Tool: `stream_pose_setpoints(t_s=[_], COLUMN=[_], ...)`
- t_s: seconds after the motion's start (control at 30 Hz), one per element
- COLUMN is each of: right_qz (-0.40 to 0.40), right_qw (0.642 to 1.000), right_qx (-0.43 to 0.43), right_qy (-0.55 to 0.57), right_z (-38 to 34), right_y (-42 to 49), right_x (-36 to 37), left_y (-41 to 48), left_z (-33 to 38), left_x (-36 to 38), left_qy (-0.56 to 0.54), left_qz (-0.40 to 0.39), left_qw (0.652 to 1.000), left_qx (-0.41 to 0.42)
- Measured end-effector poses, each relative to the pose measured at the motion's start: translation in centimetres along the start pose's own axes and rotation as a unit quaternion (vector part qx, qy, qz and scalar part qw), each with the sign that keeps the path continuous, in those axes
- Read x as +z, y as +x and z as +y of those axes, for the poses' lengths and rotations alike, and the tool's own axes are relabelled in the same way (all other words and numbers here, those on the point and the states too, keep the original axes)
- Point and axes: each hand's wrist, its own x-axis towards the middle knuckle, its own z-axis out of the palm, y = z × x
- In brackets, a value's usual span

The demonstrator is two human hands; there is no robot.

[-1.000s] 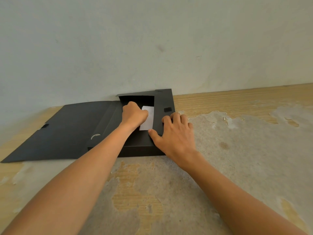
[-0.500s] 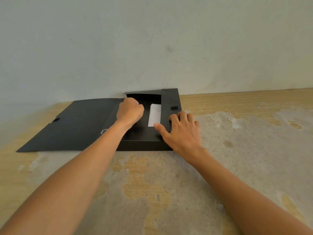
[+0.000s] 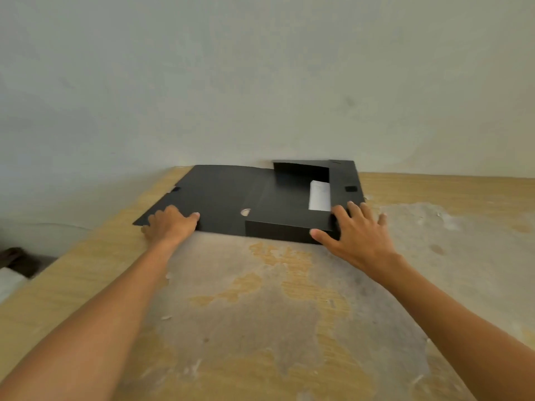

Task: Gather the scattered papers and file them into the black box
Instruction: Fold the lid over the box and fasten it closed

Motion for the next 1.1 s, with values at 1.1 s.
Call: stream_pose_setpoints(t_s=[1.1], right_qz=[0.023], right_qw=[1.0], right_qx=[-0.003], right_qy=[-0.014], right_z=[0.1], right_y=[-0.2], right_x=[1.0], left_y=[4.1], left_z=[-2.0], left_x=[-7.2], left_qy=[-0.679], left_qz=[0.073], left_qw=[0.709], left_qx=[-0.177])
